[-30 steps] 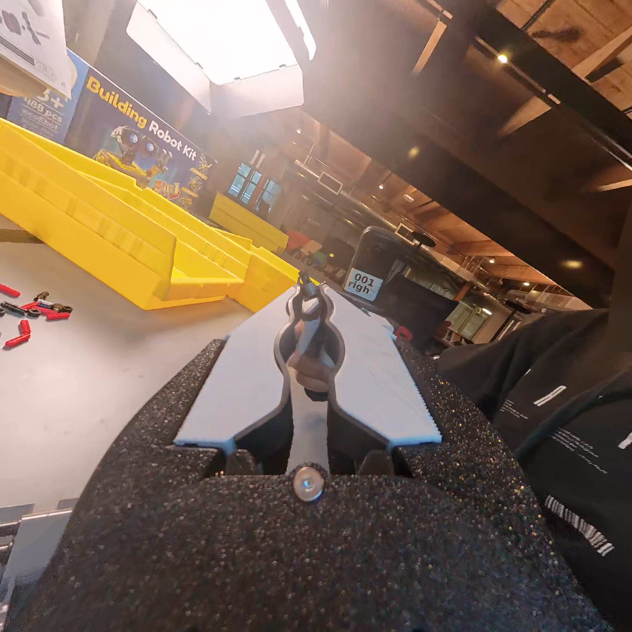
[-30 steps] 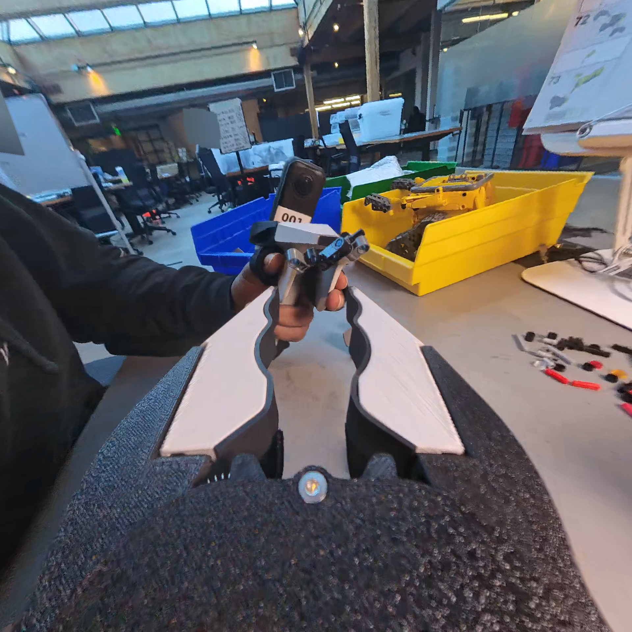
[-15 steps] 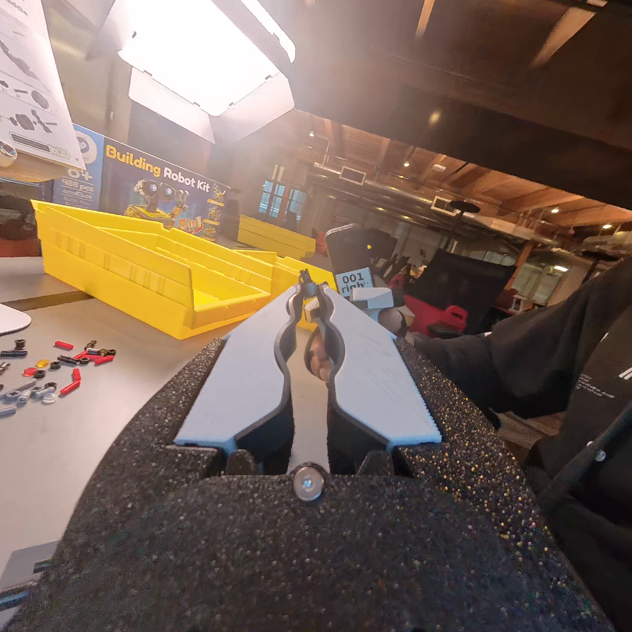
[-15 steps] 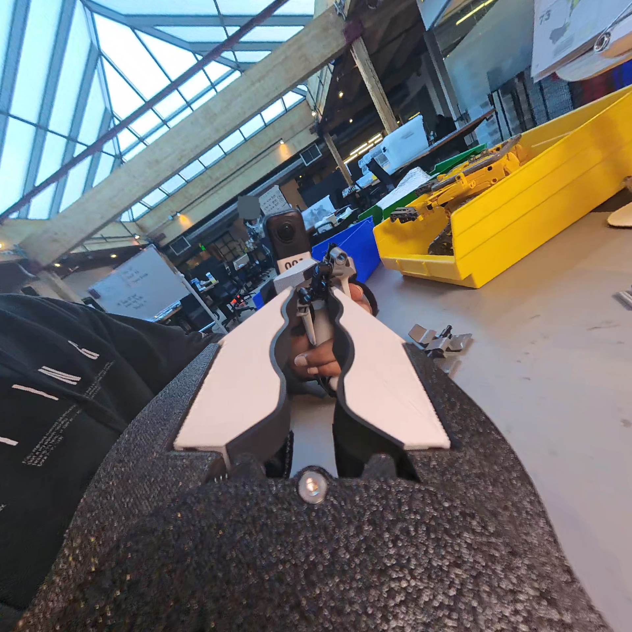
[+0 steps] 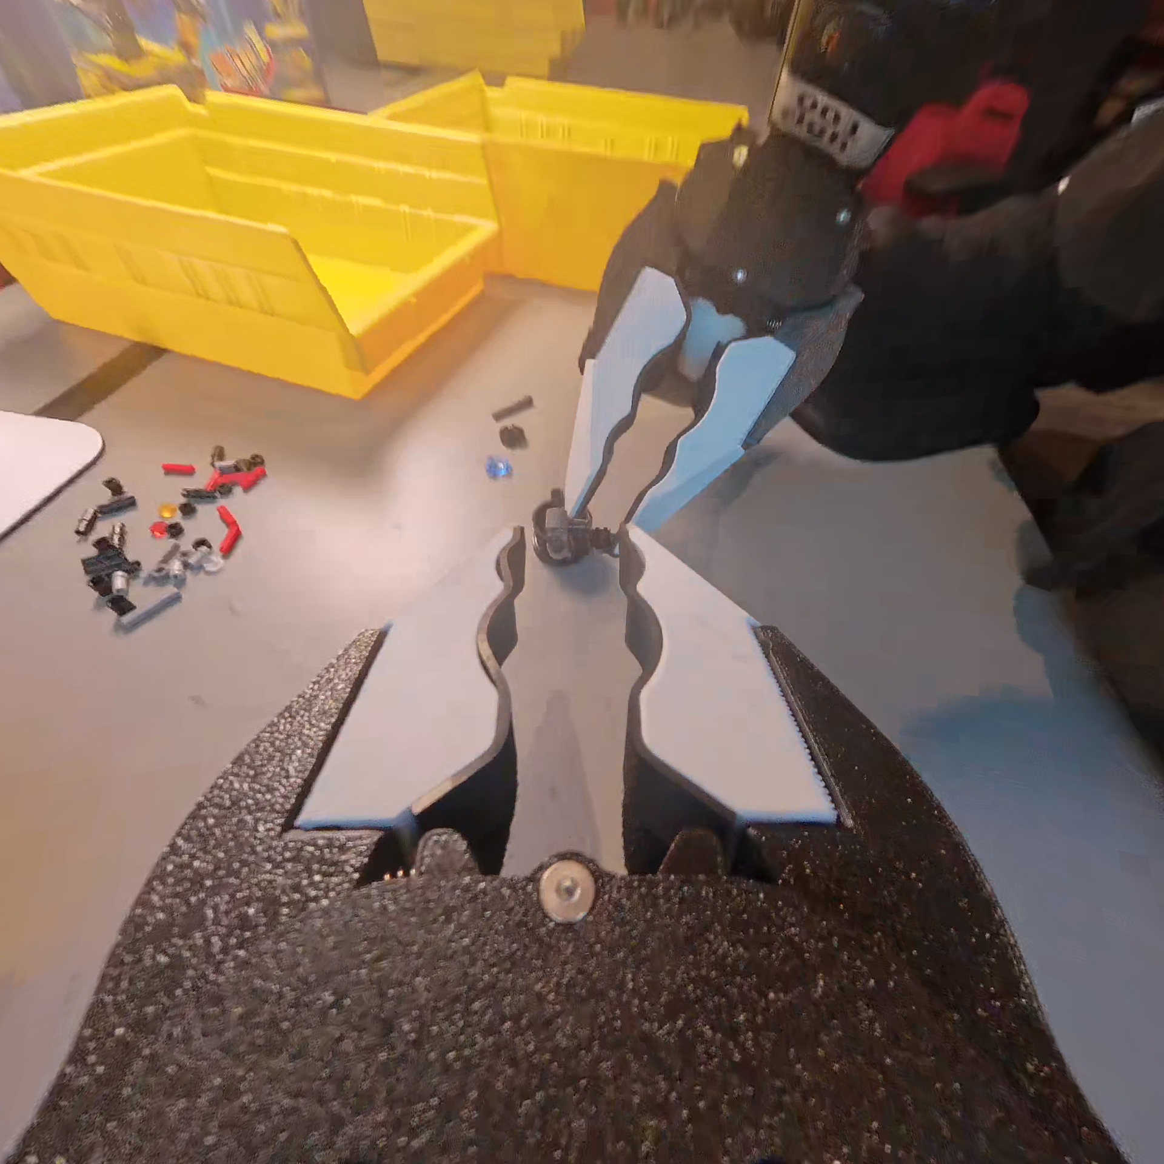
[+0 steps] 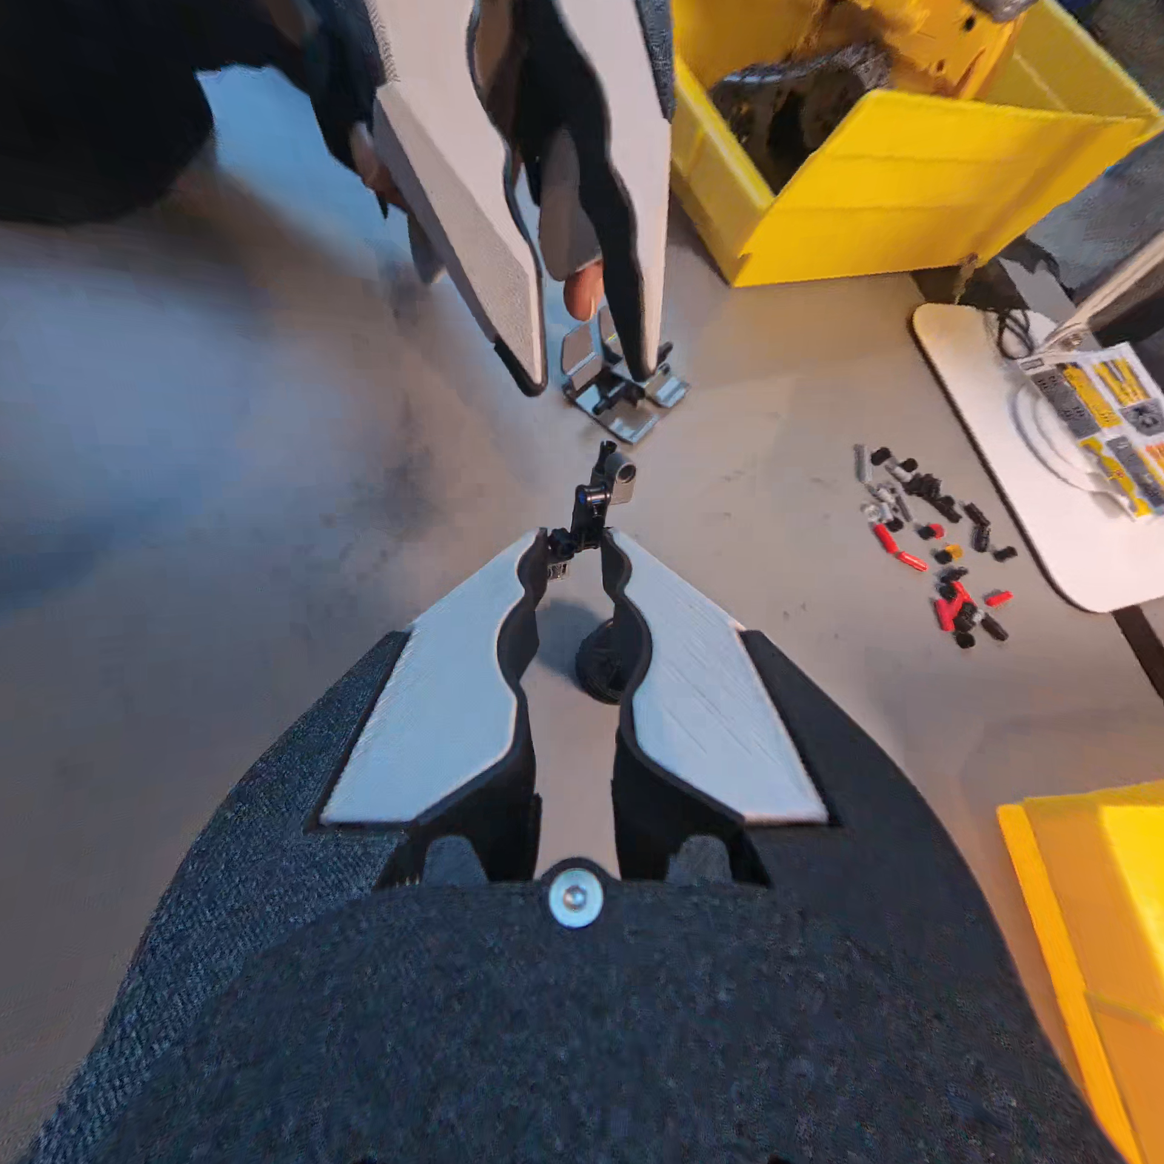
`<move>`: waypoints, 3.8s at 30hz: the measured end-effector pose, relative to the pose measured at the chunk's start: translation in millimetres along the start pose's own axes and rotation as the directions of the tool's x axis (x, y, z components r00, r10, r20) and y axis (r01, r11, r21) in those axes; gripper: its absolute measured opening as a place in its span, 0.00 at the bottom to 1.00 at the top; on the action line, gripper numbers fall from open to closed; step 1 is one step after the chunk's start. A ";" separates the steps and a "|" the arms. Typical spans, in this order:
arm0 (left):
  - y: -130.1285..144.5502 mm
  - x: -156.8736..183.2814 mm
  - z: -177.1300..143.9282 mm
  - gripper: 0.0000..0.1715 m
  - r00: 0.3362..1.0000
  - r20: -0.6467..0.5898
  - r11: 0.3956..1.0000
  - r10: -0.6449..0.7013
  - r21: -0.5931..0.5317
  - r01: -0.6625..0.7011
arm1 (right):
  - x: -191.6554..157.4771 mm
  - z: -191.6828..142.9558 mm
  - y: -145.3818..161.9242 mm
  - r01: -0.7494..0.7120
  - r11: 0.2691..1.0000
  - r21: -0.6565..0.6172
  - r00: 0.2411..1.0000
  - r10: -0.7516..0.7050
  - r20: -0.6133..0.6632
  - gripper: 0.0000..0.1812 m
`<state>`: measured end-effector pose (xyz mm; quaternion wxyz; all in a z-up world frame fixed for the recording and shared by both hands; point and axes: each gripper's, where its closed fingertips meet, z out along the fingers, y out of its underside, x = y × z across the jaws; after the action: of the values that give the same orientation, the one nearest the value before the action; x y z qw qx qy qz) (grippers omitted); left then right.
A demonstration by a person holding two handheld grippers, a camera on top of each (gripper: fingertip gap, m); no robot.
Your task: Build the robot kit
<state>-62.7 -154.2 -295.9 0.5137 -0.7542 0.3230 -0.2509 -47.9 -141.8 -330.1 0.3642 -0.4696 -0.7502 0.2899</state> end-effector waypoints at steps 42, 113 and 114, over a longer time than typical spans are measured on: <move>70.3 -1.7 15.4 0.04 0.989 0.002 0.925 0.147 -0.354 -0.137 | 16.4 -15.0 30.7 -0.020 1.000 0.004 0.995 0.019 0.099 0.17; 26.3 -15.7 23.8 0.17 0.975 0.139 0.959 -0.173 -0.203 0.200 | -14.9 -12.2 37.4 -0.009 0.999 -0.031 0.966 0.016 0.259 0.17; 31.9 -6.6 23.1 0.19 0.975 0.110 0.956 -0.194 -0.199 0.213 | -17.1 -10.5 39.4 0.002 0.999 -0.043 0.965 0.010 0.263 0.17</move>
<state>-58.0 -143.5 -334.1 0.4166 -0.8439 0.2450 -0.2329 -14.8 -141.1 -359.4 0.2508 -0.4361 -0.7969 0.3345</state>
